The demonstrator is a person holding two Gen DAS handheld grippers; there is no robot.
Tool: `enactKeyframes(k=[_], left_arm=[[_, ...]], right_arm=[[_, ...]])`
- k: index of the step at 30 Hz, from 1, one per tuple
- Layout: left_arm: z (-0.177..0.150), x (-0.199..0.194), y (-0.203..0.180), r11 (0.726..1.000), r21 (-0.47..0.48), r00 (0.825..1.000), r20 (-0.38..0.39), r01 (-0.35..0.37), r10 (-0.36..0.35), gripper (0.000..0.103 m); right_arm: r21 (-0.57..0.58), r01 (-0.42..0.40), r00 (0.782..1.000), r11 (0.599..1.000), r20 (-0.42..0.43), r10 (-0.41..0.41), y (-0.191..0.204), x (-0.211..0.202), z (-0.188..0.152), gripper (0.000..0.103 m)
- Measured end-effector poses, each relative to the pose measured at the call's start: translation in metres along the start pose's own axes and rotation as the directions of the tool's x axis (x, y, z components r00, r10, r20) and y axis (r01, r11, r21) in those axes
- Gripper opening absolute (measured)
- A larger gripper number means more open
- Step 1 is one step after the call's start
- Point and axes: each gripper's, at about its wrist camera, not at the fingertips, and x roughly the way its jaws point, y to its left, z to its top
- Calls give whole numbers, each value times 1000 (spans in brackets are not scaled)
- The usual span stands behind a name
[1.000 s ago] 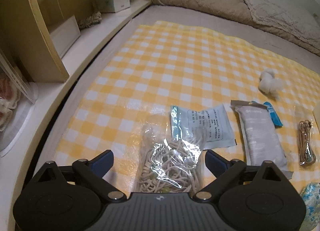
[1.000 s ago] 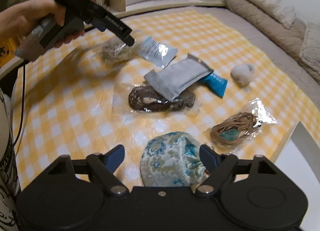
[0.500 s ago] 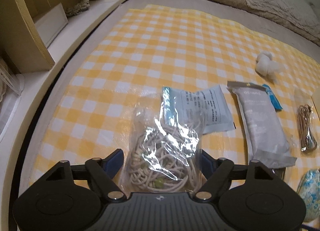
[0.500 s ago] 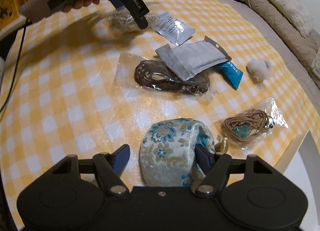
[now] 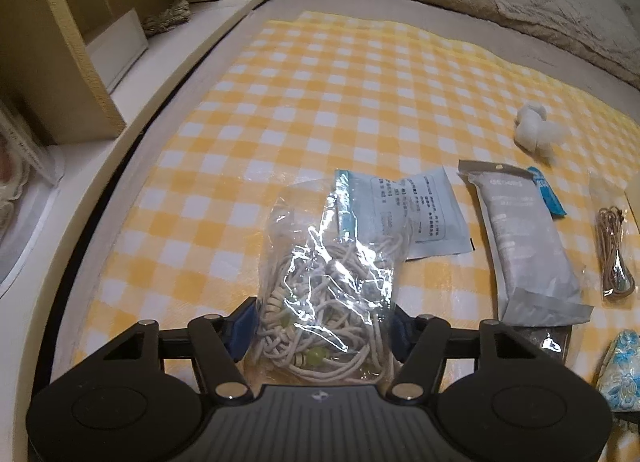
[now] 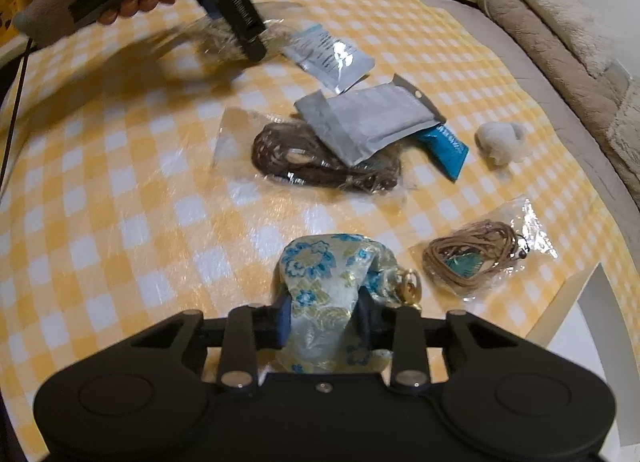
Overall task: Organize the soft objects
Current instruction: 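Close the left tool on the white cable bag while the right tool grasps the floral pouch, then drop the cable bag into the box with the left tool while the right tool carries the pouch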
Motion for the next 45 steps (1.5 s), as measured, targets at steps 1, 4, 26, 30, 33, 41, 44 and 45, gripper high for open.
enactKeyframes(k=[1, 4, 26, 30, 33, 41, 44, 45], left_arm=[[0, -3, 0, 1000, -5, 1000, 8, -2, 2, 64], [-2, -14, 2, 1000, -24, 1000, 32, 2, -2, 64], [5, -100, -95, 982, 16, 953, 236, 190, -189, 64], [5, -106, -124, 968, 25, 938, 240, 249, -248, 64], [2, -110, -150, 955, 31, 927, 233, 294, -293, 64], [-8, -108, -222, 914, 75, 895, 186, 399, -406, 64], [-15, -104, -250, 903, 100, 889, 158, 418, -430, 64], [-17, -102, -259, 900, 106, 888, 148, 423, -435, 64]], right_arm=[[8, 1, 1000, 1000, 5, -1, 0, -2, 1, 32], [15, 15, 999, 1000, 28, -15, 1, -9, 4, 31], [350, 202, 948, 915, 166, -273, -51, -104, -16, 31], [431, 231, 933, 873, 156, -324, -69, -120, -35, 31], [484, 245, 926, 840, 141, -351, -82, -128, -50, 31], [578, 274, 913, 769, 94, -396, -108, -142, -91, 31], [605, 277, 912, 747, 78, -402, -115, -146, -104, 31], [615, 277, 913, 738, 72, -403, -118, -146, -108, 31]])
